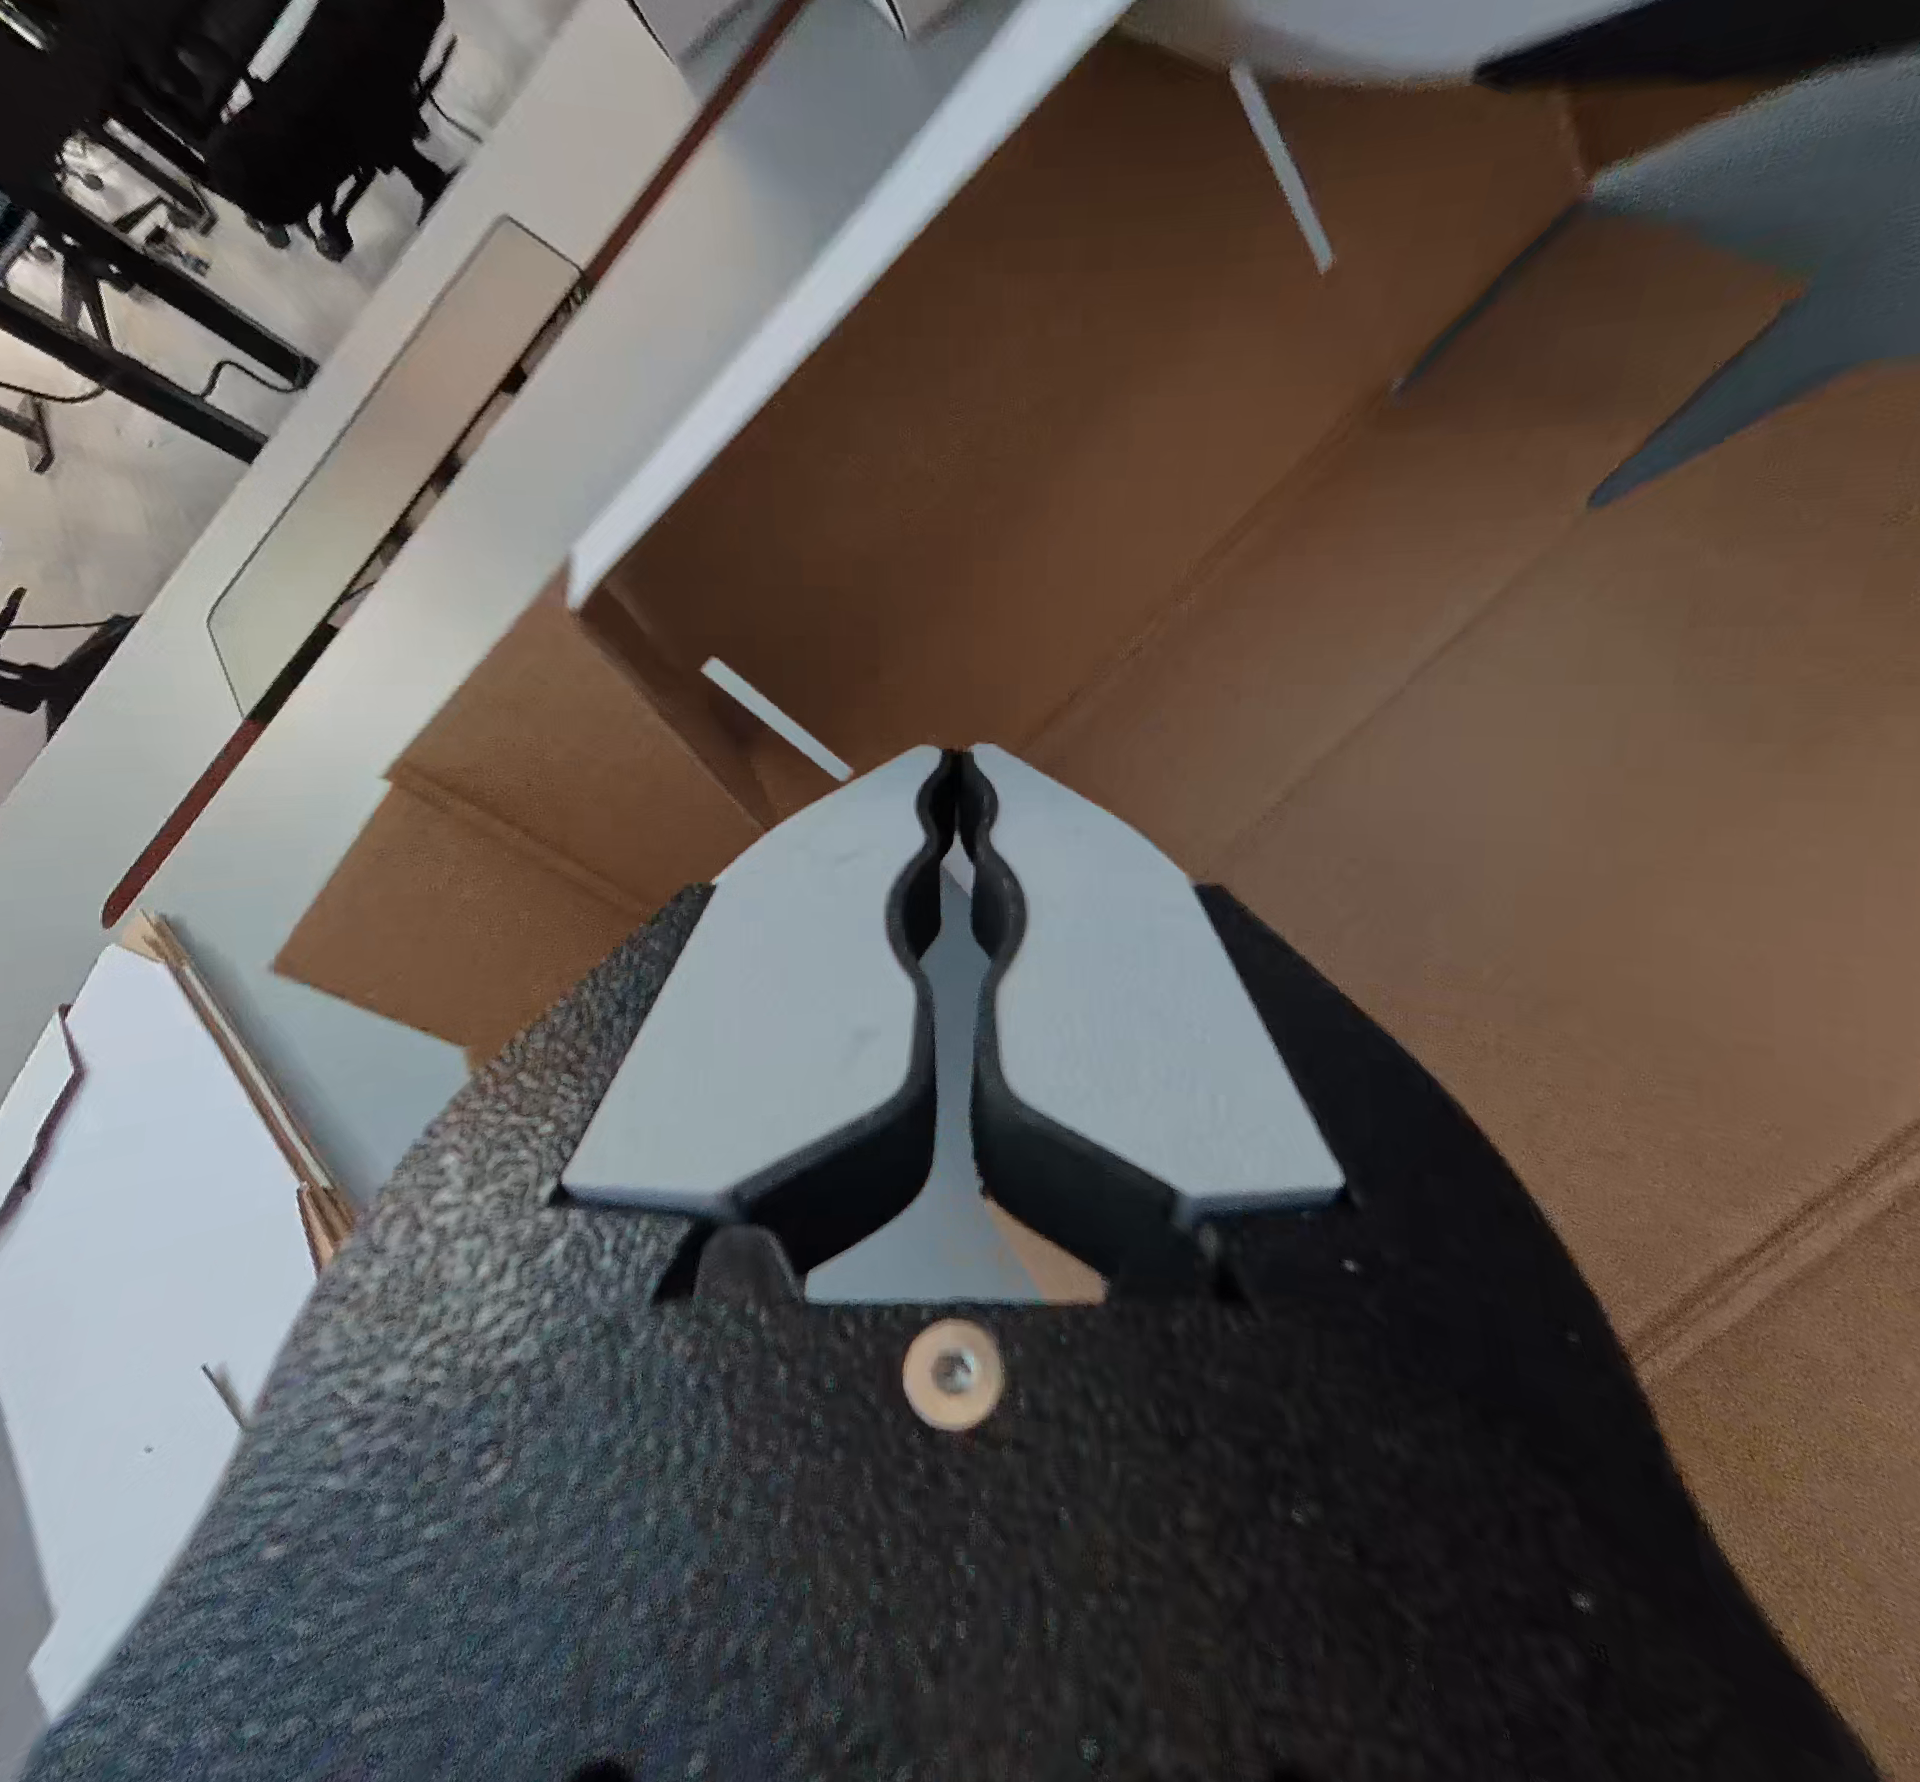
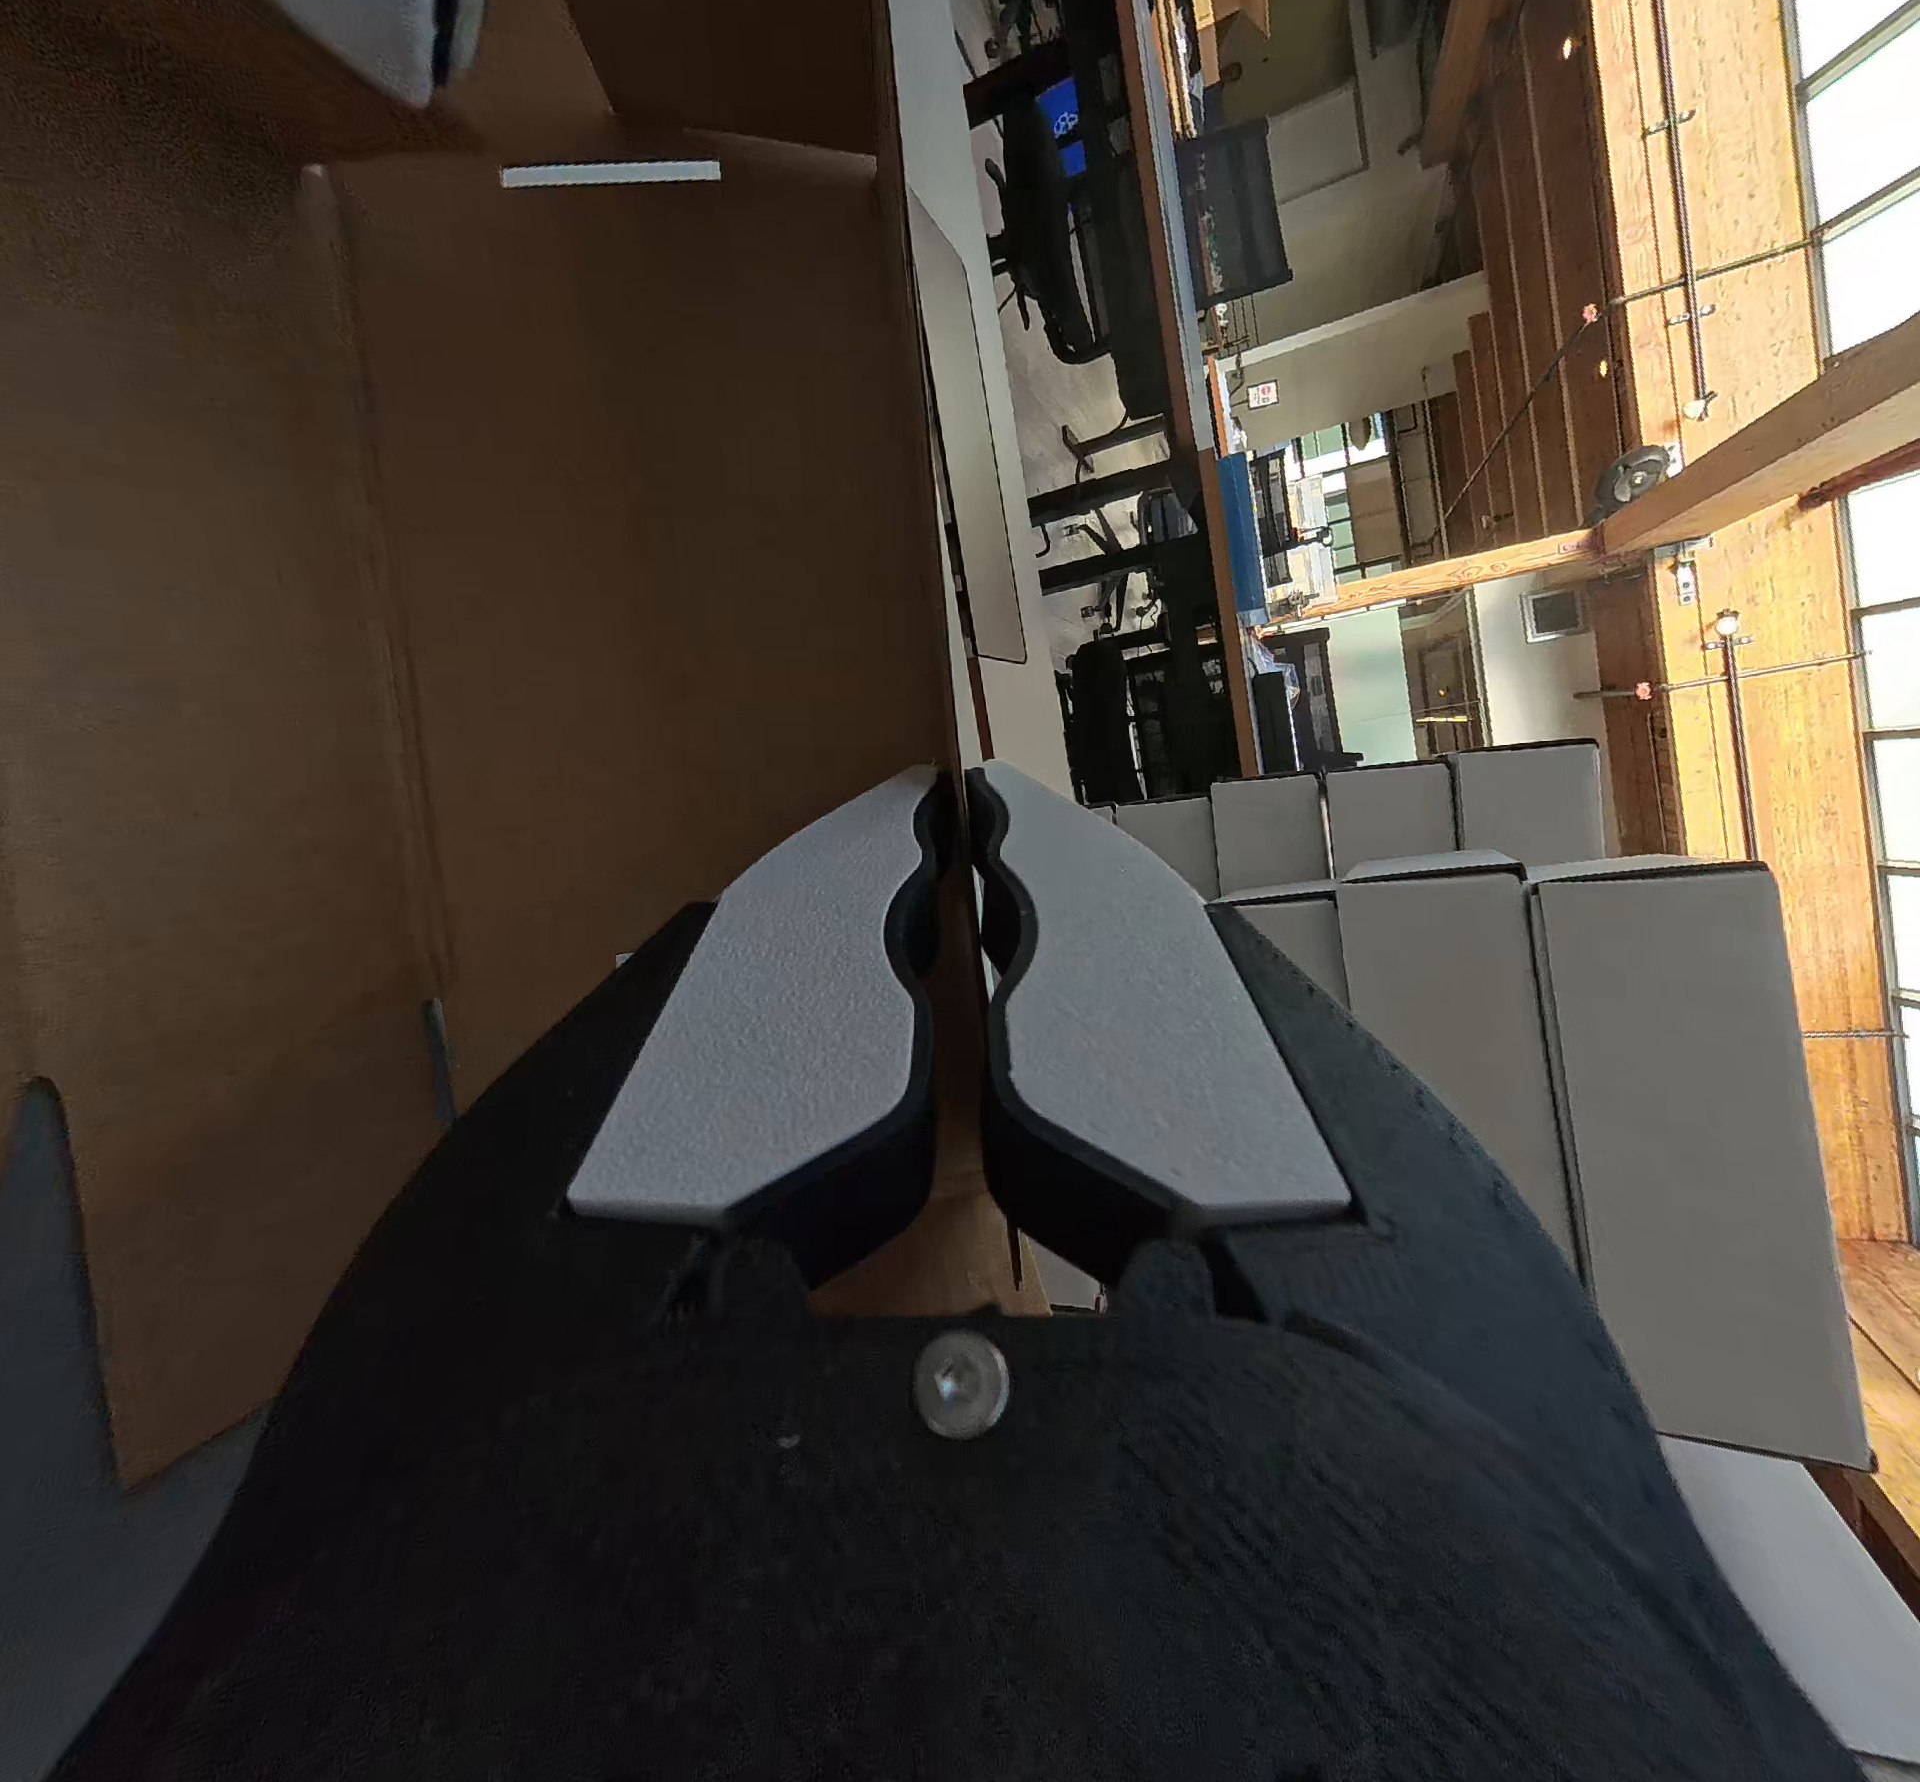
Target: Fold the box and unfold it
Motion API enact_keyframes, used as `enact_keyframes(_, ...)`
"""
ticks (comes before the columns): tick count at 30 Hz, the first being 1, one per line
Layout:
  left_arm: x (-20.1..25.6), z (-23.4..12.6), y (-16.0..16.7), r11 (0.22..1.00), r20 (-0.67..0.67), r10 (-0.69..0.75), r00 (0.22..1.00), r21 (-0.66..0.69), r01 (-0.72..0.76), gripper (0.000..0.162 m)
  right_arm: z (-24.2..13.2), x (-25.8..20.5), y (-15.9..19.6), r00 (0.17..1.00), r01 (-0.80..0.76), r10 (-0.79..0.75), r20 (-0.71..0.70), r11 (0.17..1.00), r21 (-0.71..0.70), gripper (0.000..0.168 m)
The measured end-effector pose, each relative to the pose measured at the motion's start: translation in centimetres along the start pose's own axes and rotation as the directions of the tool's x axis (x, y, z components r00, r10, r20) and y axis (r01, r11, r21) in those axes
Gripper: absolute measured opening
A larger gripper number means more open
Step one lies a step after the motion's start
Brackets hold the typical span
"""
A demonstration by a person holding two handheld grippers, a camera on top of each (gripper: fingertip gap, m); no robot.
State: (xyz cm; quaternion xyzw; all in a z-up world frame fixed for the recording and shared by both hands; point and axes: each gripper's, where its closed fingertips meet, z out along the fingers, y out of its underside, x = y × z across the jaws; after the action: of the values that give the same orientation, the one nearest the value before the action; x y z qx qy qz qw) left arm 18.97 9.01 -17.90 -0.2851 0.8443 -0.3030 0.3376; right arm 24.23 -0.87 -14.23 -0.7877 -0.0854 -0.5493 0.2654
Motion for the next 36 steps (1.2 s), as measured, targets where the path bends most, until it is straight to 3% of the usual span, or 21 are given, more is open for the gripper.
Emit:
enact_keyframes(3,-5.4,-3.7,-2.3,0.952,0.05,-0.231,0.972,0.218,0.215,0.0,-0.3,0.0,-0.2,0.998,0.049,-0.049,-0.03,0.999,0.002,0.003)
enact_keyframes(5,-10.3,-5.1,-1.5,0.913,0.164,-0.344,0.925,0.29,0.288,0.0,-0.6,0.0,-0.4,0.996,0.074,-0.073,-0.048,0.997,0.01,0.003)
enact_keyframes(9,-13.6,-3.3,1.2,0.934,0.162,-0.307,0.938,0.241,0.265,0.0,-1.4,-0.1,-0.9,0.989,0.126,-0.124,-0.078,0.992,0.017,0.002)
enact_keyframes(15,-12.4,1.5,2.7,0.964,-0.061,-0.188,0.98,0.178,0.196,0.001,-2.4,-0.4,-1.5,0.981,0.175,-0.172,-0.091,0.984,0.026,0.002)
enact_keyframes(20,-9.5,2.0,2.2,0.96,-0.286,-0.128,0.95,0.205,0.192,0.0,-3.3,-0.9,-2.0,0.97,0.222,-0.222,-0.101,0.975,-0.007,0.003)
enact_keyframes(28,-8.6,0.5,2.8,0.948,-0.206,-0.191,0.96,0.214,0.235,0.0,-3.6,-1.2,-1.8,0.958,0.216,-0.252,-0.137,0.948,-0.235,0.004)
enact_keyframes(36,-6.8,-1.1,2.3,0.926,-0.121,-0.257,0.959,0.252,0.28,0.0,-2.9,-0.7,-1.4,0.966,0.147,-0.209,-0.151,0.928,-0.342,0.002)
